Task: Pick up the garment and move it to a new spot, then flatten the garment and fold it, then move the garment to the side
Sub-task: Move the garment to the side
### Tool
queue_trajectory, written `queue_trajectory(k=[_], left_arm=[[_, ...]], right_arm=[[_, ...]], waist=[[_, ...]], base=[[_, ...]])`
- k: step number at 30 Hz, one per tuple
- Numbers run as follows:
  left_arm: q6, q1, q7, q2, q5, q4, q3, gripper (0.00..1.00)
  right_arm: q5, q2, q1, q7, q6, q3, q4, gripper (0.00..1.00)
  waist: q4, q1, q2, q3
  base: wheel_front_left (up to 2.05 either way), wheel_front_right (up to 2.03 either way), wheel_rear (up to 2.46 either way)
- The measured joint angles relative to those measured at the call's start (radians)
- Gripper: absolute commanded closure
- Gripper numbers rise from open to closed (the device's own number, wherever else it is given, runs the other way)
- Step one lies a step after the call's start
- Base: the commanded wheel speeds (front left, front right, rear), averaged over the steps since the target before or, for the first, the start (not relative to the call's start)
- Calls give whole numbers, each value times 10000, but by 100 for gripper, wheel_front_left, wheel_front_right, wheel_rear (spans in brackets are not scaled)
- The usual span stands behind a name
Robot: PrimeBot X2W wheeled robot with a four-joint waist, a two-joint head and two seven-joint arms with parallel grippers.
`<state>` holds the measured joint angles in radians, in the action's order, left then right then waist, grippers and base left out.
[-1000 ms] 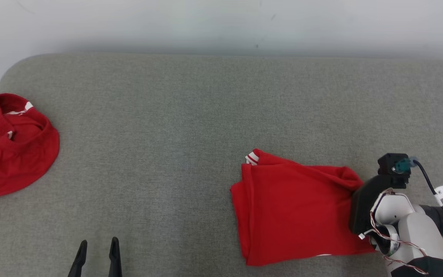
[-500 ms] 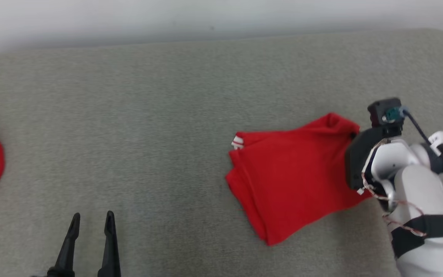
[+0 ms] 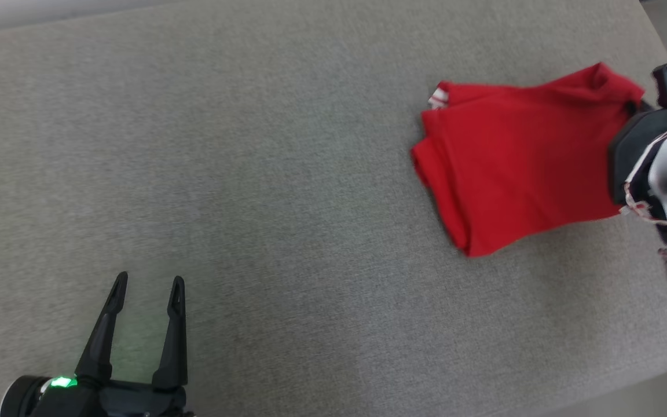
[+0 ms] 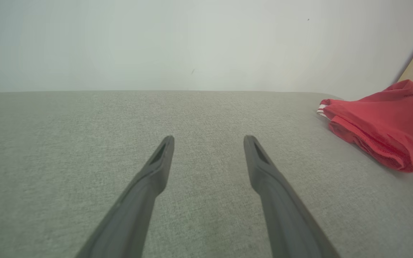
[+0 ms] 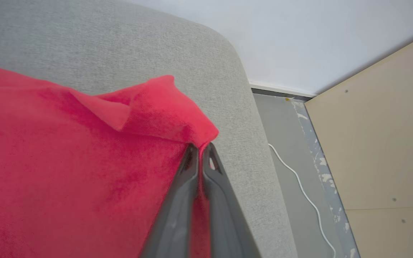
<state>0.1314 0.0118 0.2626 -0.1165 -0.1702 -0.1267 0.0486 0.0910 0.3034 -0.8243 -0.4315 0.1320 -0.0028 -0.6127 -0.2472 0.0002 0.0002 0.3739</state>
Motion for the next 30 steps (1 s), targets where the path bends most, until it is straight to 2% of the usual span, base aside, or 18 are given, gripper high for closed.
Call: queue_trajectory(k=[5,18,30], left_arm=[[0,-199,0,-199,151,-253,127,0],[0,-281,0,-596,286,-602,111,0],[0,-321,0,-828,165,-546,174,0]], right_arm=[[393,468,-535,800,0,117,-314,100],[1411,700,-831,2399,0,161,-345,100],[1812,848,-971,3264,0,297,-485,100]], waist=[[-423,0,0,611],[-1421,-1,0,1388],[-1406,-1,-1,1530]], base=[[0,0,0],[0,0,0],[0,0,0]])
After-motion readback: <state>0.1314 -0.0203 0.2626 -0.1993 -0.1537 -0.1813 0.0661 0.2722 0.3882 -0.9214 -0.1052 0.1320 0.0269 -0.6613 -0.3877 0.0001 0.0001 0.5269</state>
